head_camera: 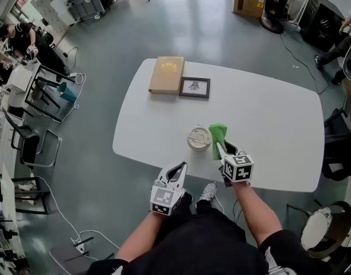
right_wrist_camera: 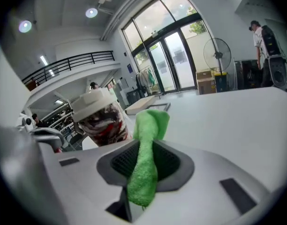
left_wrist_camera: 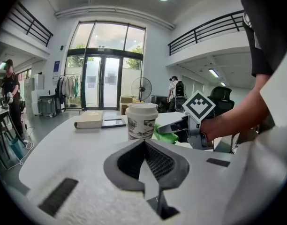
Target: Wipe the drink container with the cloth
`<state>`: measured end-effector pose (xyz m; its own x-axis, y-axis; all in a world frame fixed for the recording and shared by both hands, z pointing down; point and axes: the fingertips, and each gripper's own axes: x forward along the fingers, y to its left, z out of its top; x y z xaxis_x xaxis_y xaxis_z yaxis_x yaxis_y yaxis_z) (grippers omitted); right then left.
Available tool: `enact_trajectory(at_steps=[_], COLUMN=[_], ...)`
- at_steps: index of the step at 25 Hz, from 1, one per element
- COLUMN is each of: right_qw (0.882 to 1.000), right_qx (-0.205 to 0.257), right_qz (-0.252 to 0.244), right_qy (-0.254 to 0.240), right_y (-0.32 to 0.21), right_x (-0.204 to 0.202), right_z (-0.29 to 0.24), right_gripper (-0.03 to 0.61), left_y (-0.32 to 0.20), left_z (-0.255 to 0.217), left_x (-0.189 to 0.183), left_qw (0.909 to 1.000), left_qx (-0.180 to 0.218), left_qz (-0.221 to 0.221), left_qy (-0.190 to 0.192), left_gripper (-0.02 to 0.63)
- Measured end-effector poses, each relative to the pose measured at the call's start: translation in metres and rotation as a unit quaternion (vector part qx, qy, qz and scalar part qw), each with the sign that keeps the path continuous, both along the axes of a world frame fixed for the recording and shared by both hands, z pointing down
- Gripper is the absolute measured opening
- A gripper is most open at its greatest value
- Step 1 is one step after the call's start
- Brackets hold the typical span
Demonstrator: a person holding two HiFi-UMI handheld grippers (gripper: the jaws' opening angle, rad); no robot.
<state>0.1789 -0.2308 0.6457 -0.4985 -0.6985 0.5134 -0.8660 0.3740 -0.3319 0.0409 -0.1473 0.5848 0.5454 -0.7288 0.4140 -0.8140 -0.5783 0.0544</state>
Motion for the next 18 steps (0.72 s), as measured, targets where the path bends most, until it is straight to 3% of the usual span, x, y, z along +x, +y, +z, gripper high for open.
enact_trajectory(at_steps=[9,15,18], right_qw=[0.987,0.976,0.966], right_qx=[0.161,0.211,0.242], right_qz=[-0.021,-0.051,-0.086], right_qy=[0.012,0.001,0.018], right_y=[0.019,0.034,0.039], right_x=[0.010,-0.006,-0.022], right_z=[-0.089,-0.129,-0.146], right_gripper=[0.095,0.095,0.095], left_y=[0.008,0.008,0.004], left_z=[0.006,0.010,0.008], left_x=[0.003,0.003,-0.001], left_qw=[1.0000,1.0000,0.9999], left_qx=[-0.007,-0.006,-0.004], left_qz=[-0.002,-0.005,-0.010], left_qy=[-0.003,0.006,0.008], left_gripper=[0.009,0.009,0.009])
